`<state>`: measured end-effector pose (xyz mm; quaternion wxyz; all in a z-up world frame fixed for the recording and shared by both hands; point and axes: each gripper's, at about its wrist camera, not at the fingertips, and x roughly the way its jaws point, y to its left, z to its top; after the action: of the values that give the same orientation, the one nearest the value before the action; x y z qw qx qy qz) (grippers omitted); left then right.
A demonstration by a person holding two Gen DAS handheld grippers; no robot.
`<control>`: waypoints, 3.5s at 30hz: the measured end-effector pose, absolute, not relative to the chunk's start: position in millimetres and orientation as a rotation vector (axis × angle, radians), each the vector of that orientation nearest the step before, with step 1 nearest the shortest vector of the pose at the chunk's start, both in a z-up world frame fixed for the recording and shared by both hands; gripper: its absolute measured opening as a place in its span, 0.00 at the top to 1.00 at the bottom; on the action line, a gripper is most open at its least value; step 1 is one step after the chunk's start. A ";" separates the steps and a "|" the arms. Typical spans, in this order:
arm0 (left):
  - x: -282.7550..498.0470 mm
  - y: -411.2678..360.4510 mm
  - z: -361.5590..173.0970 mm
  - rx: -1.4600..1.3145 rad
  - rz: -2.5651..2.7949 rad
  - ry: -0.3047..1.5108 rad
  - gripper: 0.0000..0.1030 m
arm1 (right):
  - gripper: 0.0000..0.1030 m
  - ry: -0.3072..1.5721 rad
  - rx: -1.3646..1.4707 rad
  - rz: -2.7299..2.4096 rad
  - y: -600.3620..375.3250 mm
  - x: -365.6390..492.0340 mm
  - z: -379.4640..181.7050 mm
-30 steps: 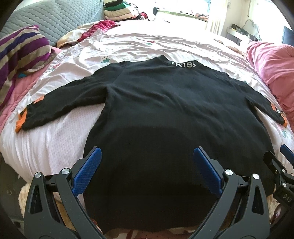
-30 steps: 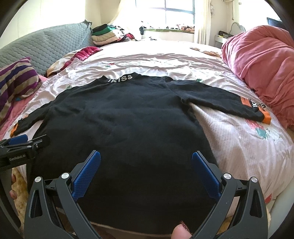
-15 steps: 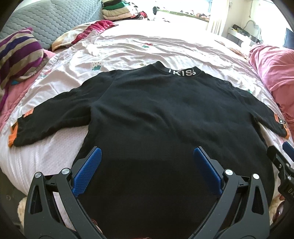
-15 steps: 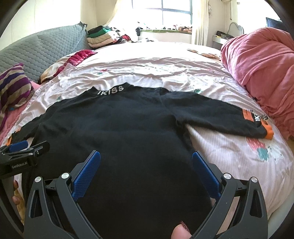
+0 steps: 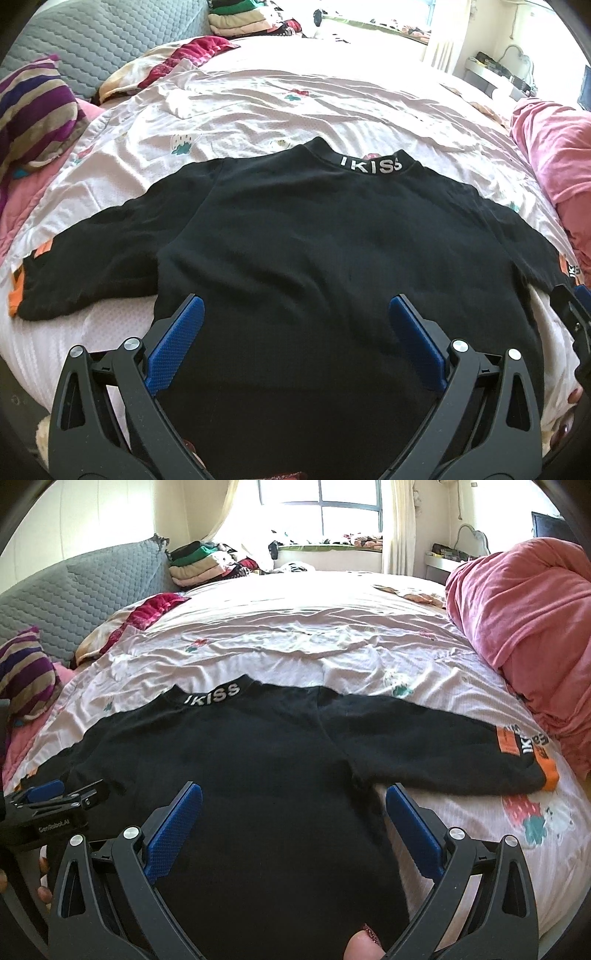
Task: Fold small clothes
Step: 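Grasp the orange cuff of the sleeve with the right gripper and lift, then carry the sleeve across the shirt body with the right gripper and release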
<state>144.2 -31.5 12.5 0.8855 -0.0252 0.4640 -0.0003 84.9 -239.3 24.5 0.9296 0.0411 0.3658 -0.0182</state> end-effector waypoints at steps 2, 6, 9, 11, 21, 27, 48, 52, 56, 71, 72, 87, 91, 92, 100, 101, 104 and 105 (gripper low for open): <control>148.5 -32.6 13.0 -0.050 -0.002 0.966 0.09 | 0.04 0.748 0.084 -0.048 -244.7 91.8 25.0; 159.9 -36.9 13.4 -0.055 -0.010 0.969 0.09 | 0.04 0.746 0.094 -0.068 -256.7 101.4 24.2; 169.9 -42.6 11.5 -0.054 -0.014 0.978 0.09 | 0.04 0.745 0.109 -0.086 -268.9 107.4 22.8; 175.8 -46.5 10.1 -0.056 -0.021 0.984 0.09 | 0.04 0.743 0.130 -0.114 -281.8 111.9 21.2; 207.9 -67.5 -2.5 -0.065 -0.088 1.016 0.09 | 0.04 0.768 0.248 -0.256 -352.9 122.5 -0.6; 224.0 -76.5 -11.0 -0.088 -0.086 1.021 0.09 | 0.04 0.755 0.347 -0.380 -401.9 113.9 -11.8; 249.6 -93.9 -31.0 -0.066 -0.062 1.083 0.09 | 0.04 0.774 0.629 -0.577 -522.1 83.8 -61.9; 256.4 -88.5 -32.2 -0.064 -0.044 1.089 0.09 | 0.04 0.774 0.672 -0.574 -542.4 97.7 -66.6; 261.1 -82.5 -30.7 -0.078 -0.034 1.088 0.09 | 0.35 0.788 0.675 -0.621 -559.6 109.9 -65.3; 245.0 -72.2 -5.6 -0.213 -0.121 1.039 0.09 | 0.81 0.570 0.741 -0.318 -525.6 117.3 -10.1; 243.6 -70.5 -3.3 -0.222 -0.125 1.033 0.09 | 0.81 0.565 0.727 -0.295 -519.5 120.5 -5.8; 229.0 -40.1 19.2 -0.281 -0.182 0.980 0.09 | 0.81 0.569 0.500 0.030 -391.2 166.0 46.9; 225.6 -29.4 21.2 -0.297 -0.185 0.966 0.09 | 0.81 0.593 0.467 0.090 -355.0 173.4 48.3; 224.8 -26.9 22.0 -0.302 -0.188 0.964 0.09 | 0.81 0.600 0.457 0.101 -345.1 177.6 47.7; 221.4 -4.2 21.6 -0.371 -0.216 0.953 0.09 | 0.80 0.661 0.382 0.195 -286.0 193.6 37.5; 221.1 -2.0 21.1 -0.378 -0.220 0.954 0.09 | 0.78 0.667 0.373 0.206 -279.5 194.9 36.0; 221.3 4.8 15.1 -0.422 -0.237 0.968 0.09 | 0.75 0.699 0.351 0.248 -261.6 198.8 28.9; 221.1 6.7 12.2 -0.439 -0.243 0.973 0.09 | 0.69 0.707 0.349 0.262 -258.3 199.3 26.7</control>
<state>221.1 6.7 12.2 0.8538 -0.2086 0.4627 -0.1156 199.3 -258.3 26.7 0.9151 0.1694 0.3432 0.1271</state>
